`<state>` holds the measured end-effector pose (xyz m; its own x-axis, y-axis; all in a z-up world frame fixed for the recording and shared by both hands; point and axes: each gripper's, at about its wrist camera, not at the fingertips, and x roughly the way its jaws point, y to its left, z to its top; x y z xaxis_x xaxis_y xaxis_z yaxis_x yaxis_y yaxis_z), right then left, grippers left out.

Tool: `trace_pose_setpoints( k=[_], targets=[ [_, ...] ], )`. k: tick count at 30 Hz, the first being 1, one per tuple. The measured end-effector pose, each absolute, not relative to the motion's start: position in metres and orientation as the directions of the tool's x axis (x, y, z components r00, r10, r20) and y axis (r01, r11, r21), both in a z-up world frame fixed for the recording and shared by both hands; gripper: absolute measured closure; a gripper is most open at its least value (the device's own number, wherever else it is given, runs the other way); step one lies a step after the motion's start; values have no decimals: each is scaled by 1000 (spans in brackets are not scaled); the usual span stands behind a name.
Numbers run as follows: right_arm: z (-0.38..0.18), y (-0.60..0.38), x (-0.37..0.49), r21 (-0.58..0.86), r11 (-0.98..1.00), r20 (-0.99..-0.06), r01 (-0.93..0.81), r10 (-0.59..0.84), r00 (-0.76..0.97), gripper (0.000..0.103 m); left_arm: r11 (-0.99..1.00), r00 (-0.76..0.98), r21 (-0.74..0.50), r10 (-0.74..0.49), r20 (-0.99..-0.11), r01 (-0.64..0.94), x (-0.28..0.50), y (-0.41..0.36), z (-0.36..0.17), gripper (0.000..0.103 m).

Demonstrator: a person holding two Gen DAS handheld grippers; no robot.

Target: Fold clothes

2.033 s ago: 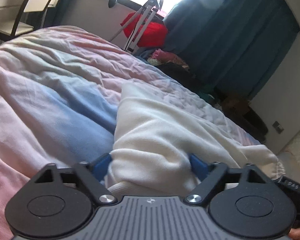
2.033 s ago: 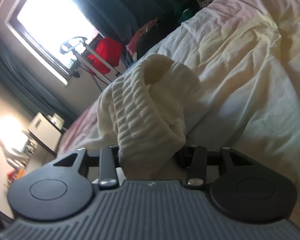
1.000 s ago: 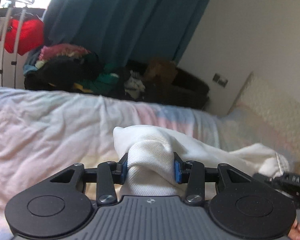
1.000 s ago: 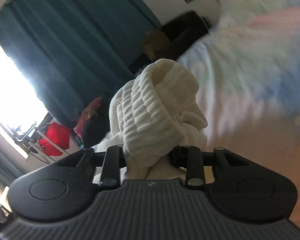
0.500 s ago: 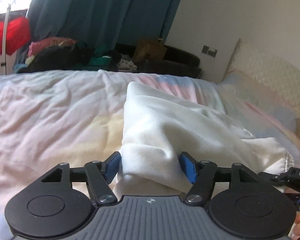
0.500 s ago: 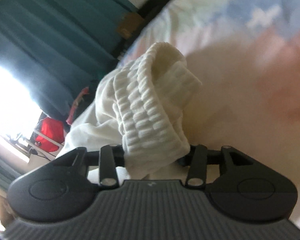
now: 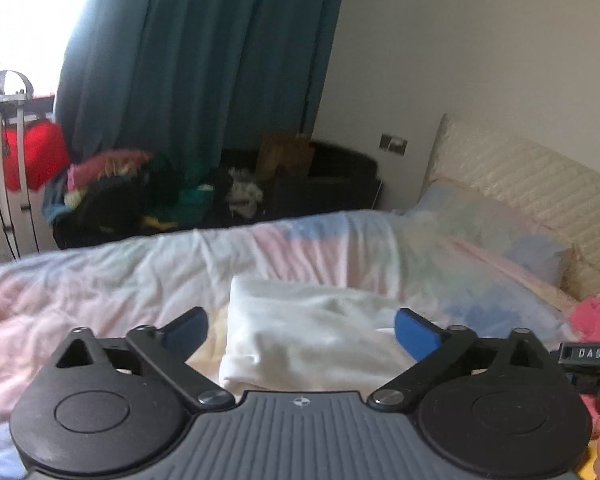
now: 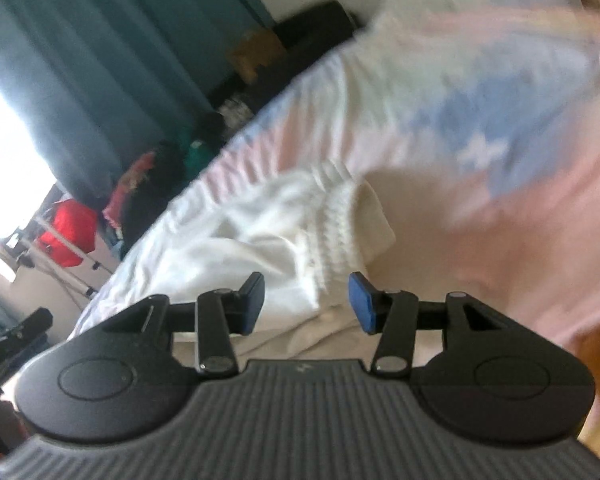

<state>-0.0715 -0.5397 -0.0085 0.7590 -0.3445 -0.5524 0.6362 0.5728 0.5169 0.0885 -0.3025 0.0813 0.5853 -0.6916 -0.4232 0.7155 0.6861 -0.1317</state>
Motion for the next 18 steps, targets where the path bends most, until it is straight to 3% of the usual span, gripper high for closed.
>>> trace_pose_setpoints(
  k=[2, 4, 5, 6, 18],
  targets=[
    [16, -527, -82, 488, 612, -520, 623, -369, 770, 49, 688, 593, -128, -692, -411, 714, 68, -291, 102, 0],
    [38, -512, -93, 454, 650, -485, 609, -393, 781, 31, 688, 600, -126, -695, -396, 715, 47, -278, 119, 0],
    [49, -504, -99, 436, 669, -466, 602, -405, 787, 16, 690, 607, -121, -695, -385, 714, 36, -271, 128, 0],
    [60, -495, -104, 418, 688, -447, 593, -412, 794, 10, 692, 614, -116, -695, -373, 713, 26, -265, 136, 0],
    [121, -397, -160, 256, 812, -326, 524, -438, 838, 11, 713, 662, -101, -687, -300, 694, -84, -194, 173, 0]
  ],
)
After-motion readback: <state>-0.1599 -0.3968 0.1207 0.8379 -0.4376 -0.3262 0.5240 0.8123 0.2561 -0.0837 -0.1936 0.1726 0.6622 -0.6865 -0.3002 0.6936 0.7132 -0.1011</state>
